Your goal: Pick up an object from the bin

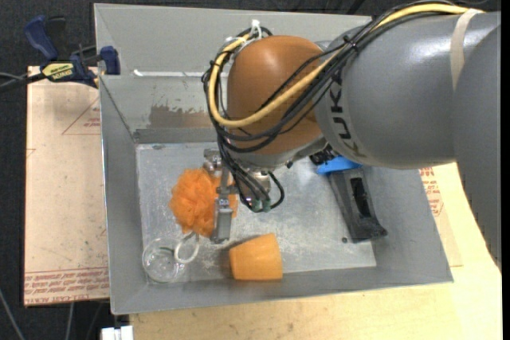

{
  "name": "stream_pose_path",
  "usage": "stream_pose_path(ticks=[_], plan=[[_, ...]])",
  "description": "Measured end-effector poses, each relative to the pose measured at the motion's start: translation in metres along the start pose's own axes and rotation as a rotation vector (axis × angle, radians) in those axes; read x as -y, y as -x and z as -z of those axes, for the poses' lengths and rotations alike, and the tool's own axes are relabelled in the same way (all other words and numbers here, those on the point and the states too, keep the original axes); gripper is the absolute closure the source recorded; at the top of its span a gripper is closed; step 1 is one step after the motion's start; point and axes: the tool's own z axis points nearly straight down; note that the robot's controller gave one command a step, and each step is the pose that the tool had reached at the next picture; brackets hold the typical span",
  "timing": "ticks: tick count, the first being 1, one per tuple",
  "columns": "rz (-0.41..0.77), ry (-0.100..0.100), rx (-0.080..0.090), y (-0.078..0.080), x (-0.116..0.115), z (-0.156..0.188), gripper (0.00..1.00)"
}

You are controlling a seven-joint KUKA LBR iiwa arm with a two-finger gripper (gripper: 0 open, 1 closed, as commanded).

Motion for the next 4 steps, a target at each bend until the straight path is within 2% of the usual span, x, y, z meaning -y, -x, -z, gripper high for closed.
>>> stream_pose_path(ticks=[1, 2, 3, 4], plan=[[-0.004, 0.001, 0.007, 0.002, 0.001, 0.004, 0.0], [-0.077, 0.003, 0.01, 0.0, -0.016, -0.041, 0.0], [-0.084, 0.001, 0.005, -0.017, -0.058, -0.058, 0.0], [-0.141, 0.004, 0.008, -0.02, -0.081, -0.059, 0.0]])
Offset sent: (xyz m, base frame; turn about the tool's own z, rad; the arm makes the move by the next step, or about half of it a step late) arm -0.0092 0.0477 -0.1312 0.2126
